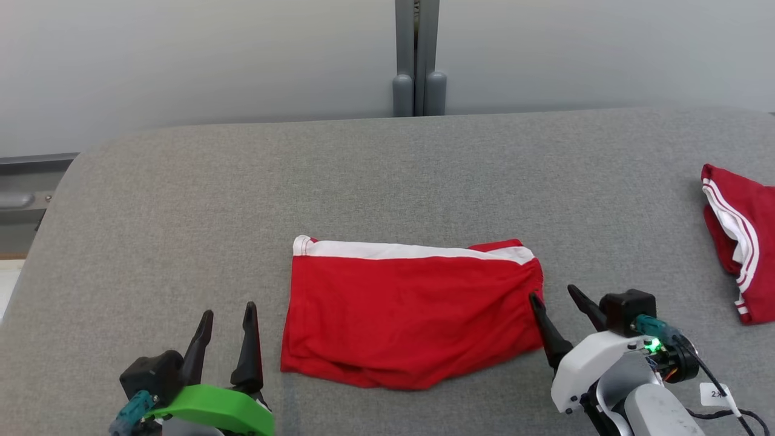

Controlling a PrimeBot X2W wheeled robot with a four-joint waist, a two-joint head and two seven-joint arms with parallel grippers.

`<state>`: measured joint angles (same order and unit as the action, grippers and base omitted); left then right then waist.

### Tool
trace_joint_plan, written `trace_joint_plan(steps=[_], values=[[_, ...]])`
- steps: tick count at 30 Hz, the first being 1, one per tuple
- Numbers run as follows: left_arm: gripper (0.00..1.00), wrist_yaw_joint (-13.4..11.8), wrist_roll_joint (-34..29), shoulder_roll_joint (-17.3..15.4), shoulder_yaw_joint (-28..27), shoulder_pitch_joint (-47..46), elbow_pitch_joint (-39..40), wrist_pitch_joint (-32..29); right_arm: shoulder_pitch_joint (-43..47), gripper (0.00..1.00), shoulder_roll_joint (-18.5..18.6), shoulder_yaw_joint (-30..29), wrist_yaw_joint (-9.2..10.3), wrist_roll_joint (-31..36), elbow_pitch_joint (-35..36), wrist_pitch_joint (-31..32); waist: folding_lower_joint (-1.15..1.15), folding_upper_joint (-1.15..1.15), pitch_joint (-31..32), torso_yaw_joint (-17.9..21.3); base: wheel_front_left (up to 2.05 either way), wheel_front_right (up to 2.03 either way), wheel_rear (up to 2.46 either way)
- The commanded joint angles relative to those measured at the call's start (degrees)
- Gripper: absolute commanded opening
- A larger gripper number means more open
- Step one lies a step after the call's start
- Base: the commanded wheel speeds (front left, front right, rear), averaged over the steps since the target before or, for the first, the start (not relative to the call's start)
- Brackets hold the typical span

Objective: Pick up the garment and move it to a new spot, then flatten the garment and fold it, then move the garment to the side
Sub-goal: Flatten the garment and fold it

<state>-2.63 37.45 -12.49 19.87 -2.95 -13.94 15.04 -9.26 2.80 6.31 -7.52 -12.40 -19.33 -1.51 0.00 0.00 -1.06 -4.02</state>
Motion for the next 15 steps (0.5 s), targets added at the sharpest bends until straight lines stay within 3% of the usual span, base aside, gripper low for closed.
trace_joint_plan(steps=[1, 8, 14, 15], values=[[1.0, 0.3, -0.8, 0.1, -0.1, 0.8, -0.2, 0.1, -1.2, 1.0, 0.2, 0.2, 0.08, 1.1, -1.7, 0.4, 0.0, 0.0, -0.2, -1.0, 0.0, 0.0, 0.0], [1.0, 1.0, -1.8, 1.4, 0.2, -0.1, -0.6, 0.1, -3.6, 1.0, 0.2, -0.1, 0.08, 3.9, -11.3, 1.9, 0.0, 0.0, -0.6, -3.0, 0.0, 0.0, 0.0], [1.0, 1.4, -2.7, 1.8, -0.5, 0.3, -0.3, 0.1, -4.3, 1.0, 0.3, 2.4, 0.08, 1.0, -16.4, 2.7, 0.0, 0.0, -0.7, -3.5, 0.0, 0.0, 0.0], [1.0, 1.5, -2.9, 1.9, -0.6, 0.4, -0.3, 0.1, -4.5, 0.8, 0.2, 3.0, 0.08, 0.2, -17.0, 2.6, 0.0, 0.0, -0.7, -3.4, 0.0, 0.0, 0.0]])
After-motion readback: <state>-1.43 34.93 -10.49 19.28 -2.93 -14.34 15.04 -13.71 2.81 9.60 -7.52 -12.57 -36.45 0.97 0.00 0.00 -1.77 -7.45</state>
